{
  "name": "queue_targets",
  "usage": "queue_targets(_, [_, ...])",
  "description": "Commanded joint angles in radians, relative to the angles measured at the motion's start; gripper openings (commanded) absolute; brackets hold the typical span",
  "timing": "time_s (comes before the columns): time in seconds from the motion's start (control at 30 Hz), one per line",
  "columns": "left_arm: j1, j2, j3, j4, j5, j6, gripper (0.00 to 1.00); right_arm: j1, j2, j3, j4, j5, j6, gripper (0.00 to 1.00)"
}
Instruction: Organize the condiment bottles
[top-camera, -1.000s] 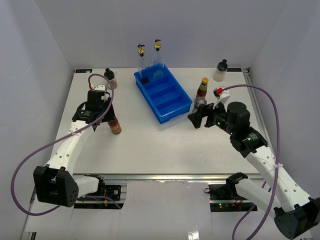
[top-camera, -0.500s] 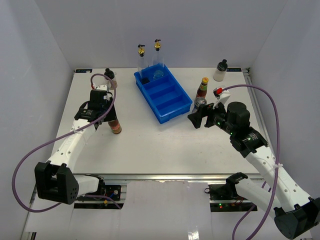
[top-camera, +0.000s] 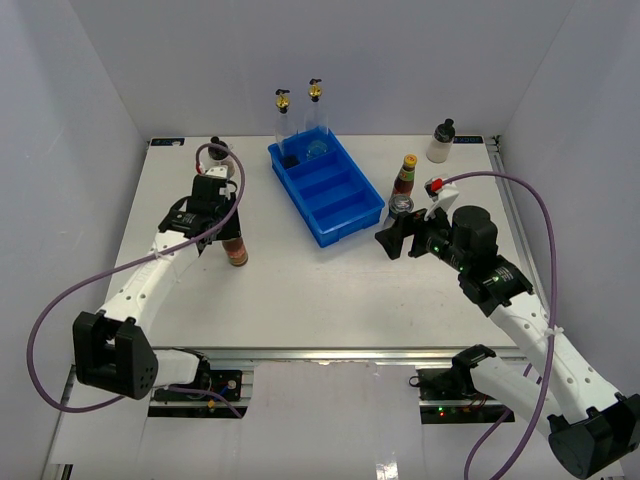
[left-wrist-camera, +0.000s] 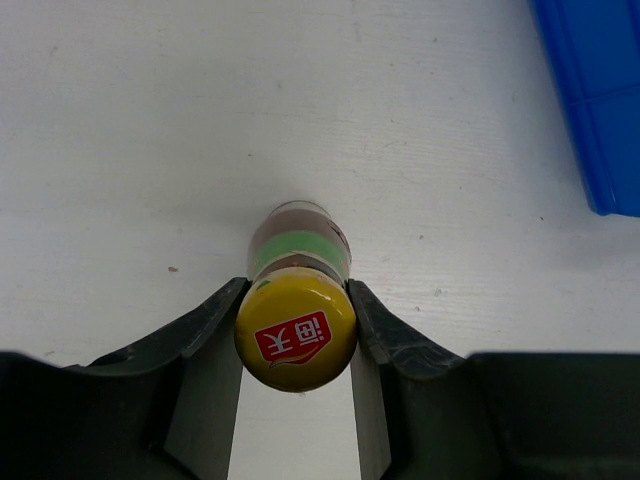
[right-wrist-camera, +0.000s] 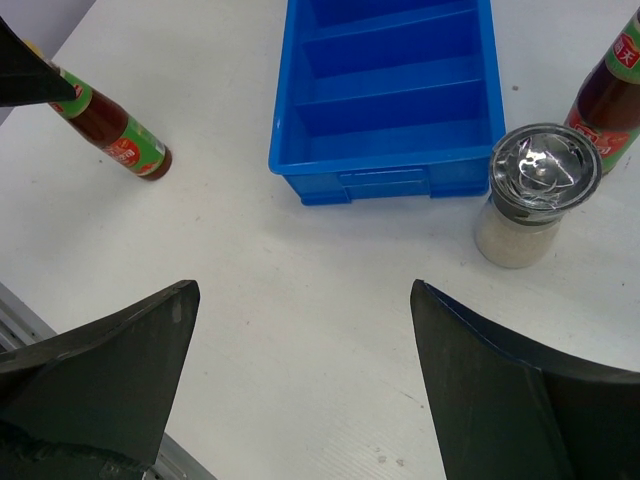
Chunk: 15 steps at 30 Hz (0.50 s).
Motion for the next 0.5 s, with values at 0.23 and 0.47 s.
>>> queue_targets(0.23, [-0.107,0.099,0.345,-0.082,-0.063,0.032,0.00,-0.002,-0.011,-0.009,0.061,0.006,-0.007,0.92])
queue_targets(0.47, [-0.138,0.224,0.569,-0.052,-0.018,0.095,0.00,-0.002,0.006,-0.006,0.066,0.009,-0.006,0.93])
